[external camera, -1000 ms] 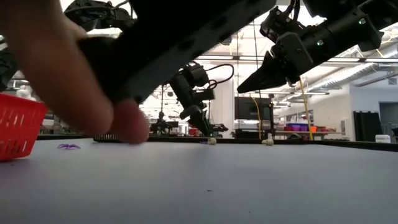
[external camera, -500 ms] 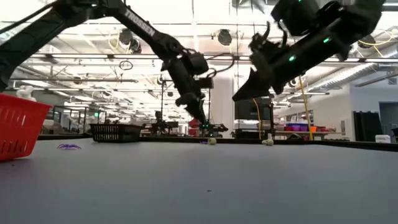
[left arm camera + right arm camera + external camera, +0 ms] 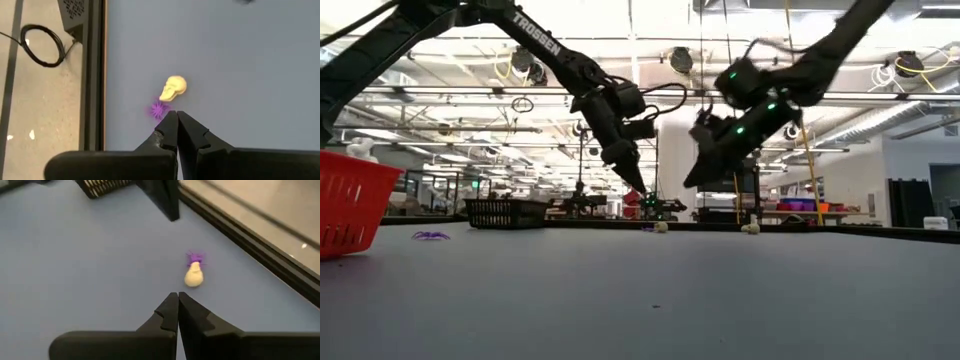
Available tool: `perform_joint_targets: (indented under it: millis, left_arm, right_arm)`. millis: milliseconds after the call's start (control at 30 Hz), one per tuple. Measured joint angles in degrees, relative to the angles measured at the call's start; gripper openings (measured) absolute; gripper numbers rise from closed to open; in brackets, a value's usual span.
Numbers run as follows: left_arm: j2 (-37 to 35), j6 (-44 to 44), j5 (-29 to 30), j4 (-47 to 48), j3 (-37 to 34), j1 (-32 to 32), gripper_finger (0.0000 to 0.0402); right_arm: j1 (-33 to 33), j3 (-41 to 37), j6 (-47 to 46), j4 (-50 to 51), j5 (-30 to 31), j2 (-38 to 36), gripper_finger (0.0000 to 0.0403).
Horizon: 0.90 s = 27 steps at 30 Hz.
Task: Sort Halloween decoration
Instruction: Put the white skull toy into the black basket
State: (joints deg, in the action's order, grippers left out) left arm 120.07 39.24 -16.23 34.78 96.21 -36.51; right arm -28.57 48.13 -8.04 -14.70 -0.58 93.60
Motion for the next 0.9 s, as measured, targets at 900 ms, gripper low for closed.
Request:
perform_joint_targets:
  millis: [900]
  left_arm:
    - [0.02,-1.45,0.37,-0.16,0.00,-2.05,0.0000]
  right_arm:
    - [-8.65,18.04,1.21,6.00,-11.27,21.15,0.0000]
